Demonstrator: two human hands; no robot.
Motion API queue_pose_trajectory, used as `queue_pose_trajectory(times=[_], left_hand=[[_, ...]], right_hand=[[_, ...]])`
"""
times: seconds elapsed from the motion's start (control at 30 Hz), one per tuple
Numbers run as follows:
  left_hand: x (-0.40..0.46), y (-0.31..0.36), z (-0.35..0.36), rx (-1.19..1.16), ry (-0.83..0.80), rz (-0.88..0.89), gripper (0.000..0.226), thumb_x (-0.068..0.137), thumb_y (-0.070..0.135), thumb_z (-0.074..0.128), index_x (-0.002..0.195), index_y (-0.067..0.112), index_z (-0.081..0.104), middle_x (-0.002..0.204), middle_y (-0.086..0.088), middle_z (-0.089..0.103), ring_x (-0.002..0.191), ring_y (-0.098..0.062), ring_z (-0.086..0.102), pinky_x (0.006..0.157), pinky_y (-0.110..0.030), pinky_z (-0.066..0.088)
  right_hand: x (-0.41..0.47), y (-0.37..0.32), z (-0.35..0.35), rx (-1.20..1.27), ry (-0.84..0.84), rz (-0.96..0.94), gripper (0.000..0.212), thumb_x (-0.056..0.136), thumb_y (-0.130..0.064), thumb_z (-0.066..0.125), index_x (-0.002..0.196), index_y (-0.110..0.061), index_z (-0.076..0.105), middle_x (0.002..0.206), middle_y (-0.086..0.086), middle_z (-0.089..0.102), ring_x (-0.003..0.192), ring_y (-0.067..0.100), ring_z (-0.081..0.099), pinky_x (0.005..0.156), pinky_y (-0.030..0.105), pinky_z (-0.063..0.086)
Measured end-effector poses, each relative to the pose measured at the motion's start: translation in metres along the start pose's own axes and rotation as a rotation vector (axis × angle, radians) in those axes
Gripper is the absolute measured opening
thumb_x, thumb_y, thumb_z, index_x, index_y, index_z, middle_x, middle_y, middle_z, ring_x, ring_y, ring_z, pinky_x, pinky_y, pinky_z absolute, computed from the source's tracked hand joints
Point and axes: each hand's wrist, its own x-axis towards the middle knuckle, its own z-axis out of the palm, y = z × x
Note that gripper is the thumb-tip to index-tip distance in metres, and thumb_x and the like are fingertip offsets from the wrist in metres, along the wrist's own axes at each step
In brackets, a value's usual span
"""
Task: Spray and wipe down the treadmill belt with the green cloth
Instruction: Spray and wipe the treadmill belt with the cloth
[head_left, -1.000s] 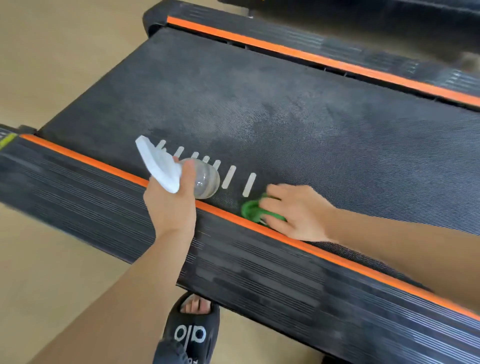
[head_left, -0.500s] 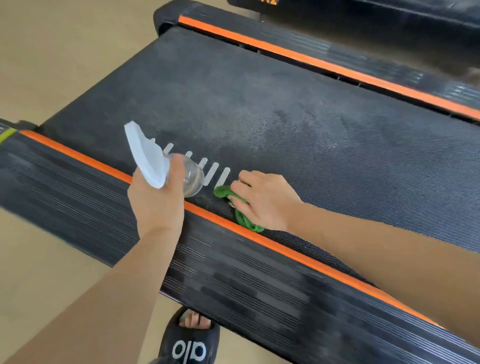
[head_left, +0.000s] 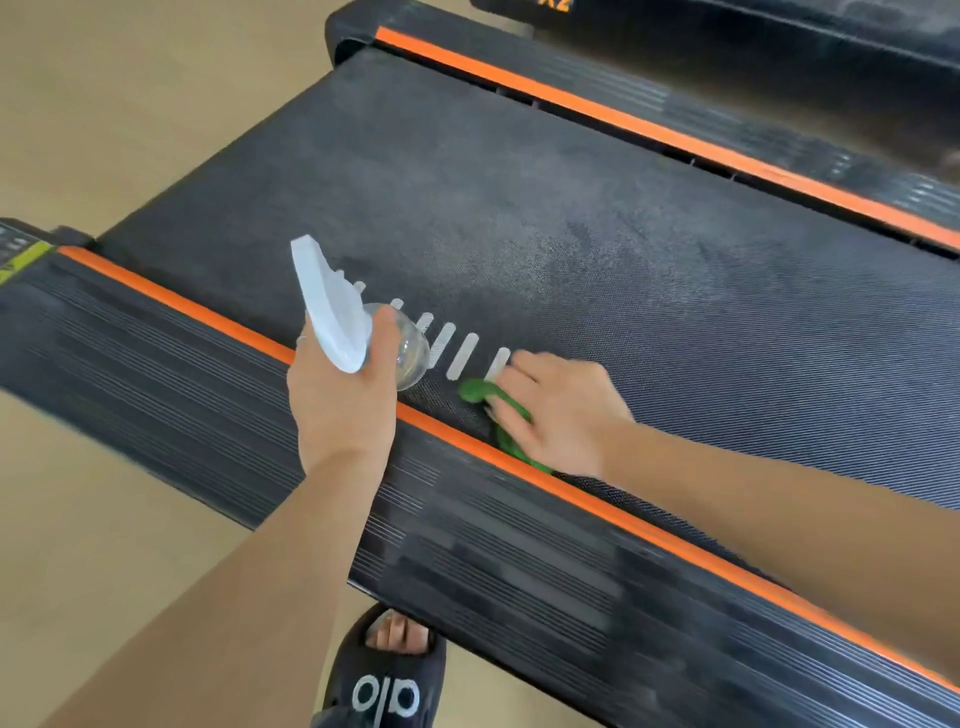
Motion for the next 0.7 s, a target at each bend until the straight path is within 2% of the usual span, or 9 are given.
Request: queue_pose_trajectory(times=[0.1,0.17,0.23,0.33,0.43,0.53,0.7], left_hand=[[0.001,0.001,0.0,-0.003,0.001,-0.016,0.046,0.09,0.052,0.068,0.126,0.024,0.068,0.121,0.004,0.072,0.113,-0.017,0.067,0.103,-0.045,0.055],[0.0,0.001,0.0,0.002,0.01,-0.025,0.043,0.092,0.05,0.069,0.126,0.024,0.068,0.122,0.003,0.072,0.113,-0.017,0.067,0.104,-0.044,0.054],[-0.001,0.002,0.0,0.009,0.008,-0.03,0.042,0.093,0.05,0.069,0.126,0.024,0.068,0.121,0.004,0.072,0.113,-0.016,0.067,0.104,-0.044,0.054],[-0.001,0.003,0.0,0.008,-0.002,-0.02,0.044,0.093,0.05,0.069,0.127,0.022,0.068,0.12,0.004,0.072,0.113,-0.016,0.067,0.104,-0.045,0.054],[-0.002,0.004,0.0,0.008,0.005,-0.017,0.044,0.094,0.049,0.069,0.128,0.021,0.067,0.117,0.006,0.069,0.111,-0.016,0.066,0.103,-0.044,0.054],[-0.001,0.004,0.001,-0.015,0.004,-0.02,0.041,0.094,0.048,0.07,0.127,0.023,0.067,0.114,0.009,0.069,0.11,-0.014,0.066,0.102,-0.036,0.054],[0.002,0.002,0.002,-0.001,0.039,-0.029,0.03,0.095,0.049,0.068,0.116,0.027,0.064,0.103,0.015,0.066,0.105,-0.013,0.065,0.093,-0.029,0.052]], right_hand=[[0.038,-0.022,0.022,0.005,0.05,0.148,0.03,0.097,-0.039,0.047,0.086,-0.016,0.062,0.08,-0.001,0.057,0.066,0.024,0.058,0.051,0.026,0.024],[0.024,-0.019,0.015,0.031,-0.016,0.104,0.03,0.098,-0.04,0.045,0.086,-0.017,0.061,0.081,-0.001,0.057,0.067,0.024,0.059,0.05,0.026,0.03],[-0.012,-0.001,-0.006,0.07,-0.124,-0.001,0.03,0.1,-0.04,0.042,0.086,-0.018,0.058,0.081,-0.002,0.054,0.068,0.025,0.057,0.05,0.031,0.042],[-0.069,0.036,-0.038,0.05,-0.22,-0.113,0.031,0.103,-0.035,0.042,0.083,-0.016,0.056,0.077,-0.004,0.048,0.062,0.021,0.048,0.047,0.036,0.044],[-0.079,0.041,-0.042,0.053,-0.15,-0.129,0.035,0.104,-0.034,0.041,0.079,-0.014,0.056,0.075,-0.002,0.047,0.06,0.022,0.045,0.046,0.037,0.042],[-0.03,0.01,-0.013,0.057,-0.037,-0.12,0.037,0.104,-0.036,0.04,0.084,-0.012,0.06,0.078,0.002,0.054,0.064,0.027,0.052,0.048,0.037,0.043],[0.055,-0.032,0.031,0.03,0.058,0.116,0.033,0.098,-0.038,0.043,0.087,-0.013,0.062,0.08,0.002,0.06,0.065,0.028,0.061,0.049,0.028,0.029]])
